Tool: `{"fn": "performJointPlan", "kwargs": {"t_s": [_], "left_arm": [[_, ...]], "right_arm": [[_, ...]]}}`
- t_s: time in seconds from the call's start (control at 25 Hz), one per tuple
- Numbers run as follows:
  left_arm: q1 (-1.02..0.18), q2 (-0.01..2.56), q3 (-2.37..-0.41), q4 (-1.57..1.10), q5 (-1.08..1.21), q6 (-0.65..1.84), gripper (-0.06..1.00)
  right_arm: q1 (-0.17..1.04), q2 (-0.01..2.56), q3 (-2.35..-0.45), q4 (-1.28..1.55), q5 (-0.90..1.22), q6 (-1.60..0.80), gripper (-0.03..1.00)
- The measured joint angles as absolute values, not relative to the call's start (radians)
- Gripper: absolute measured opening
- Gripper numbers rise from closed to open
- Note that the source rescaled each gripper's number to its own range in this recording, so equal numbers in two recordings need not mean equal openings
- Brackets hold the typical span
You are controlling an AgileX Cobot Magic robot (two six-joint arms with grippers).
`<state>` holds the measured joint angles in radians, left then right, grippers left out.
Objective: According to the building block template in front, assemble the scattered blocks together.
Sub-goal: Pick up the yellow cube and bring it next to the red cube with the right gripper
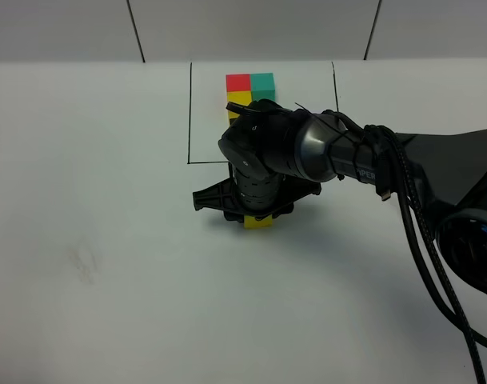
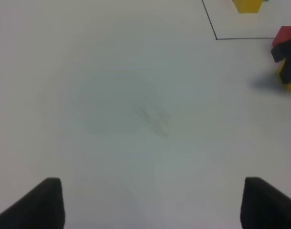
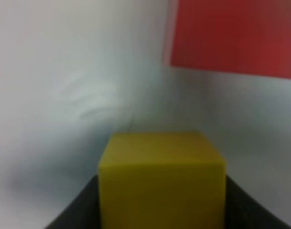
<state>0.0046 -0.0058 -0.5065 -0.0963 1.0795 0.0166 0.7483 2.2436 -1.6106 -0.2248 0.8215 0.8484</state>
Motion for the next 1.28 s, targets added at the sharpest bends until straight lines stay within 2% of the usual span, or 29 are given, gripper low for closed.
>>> {"fn": "performJointPlan", "kwargs": {"t_s": [0.52, 1.28], "left_arm": [[0.005, -0.006, -0.507, -0.096, 1.080, 0.017, 0.69], [0.005, -0.006, -0.507, -0.096, 1.080, 0.017, 0.69]], "right_arm": [[0.703, 2.245, -1.613, -0.220, 0.808, 0.855, 0.27], [0.701, 2.245, -1.613, -0.225, 0.784, 0.874, 0.27]]}}
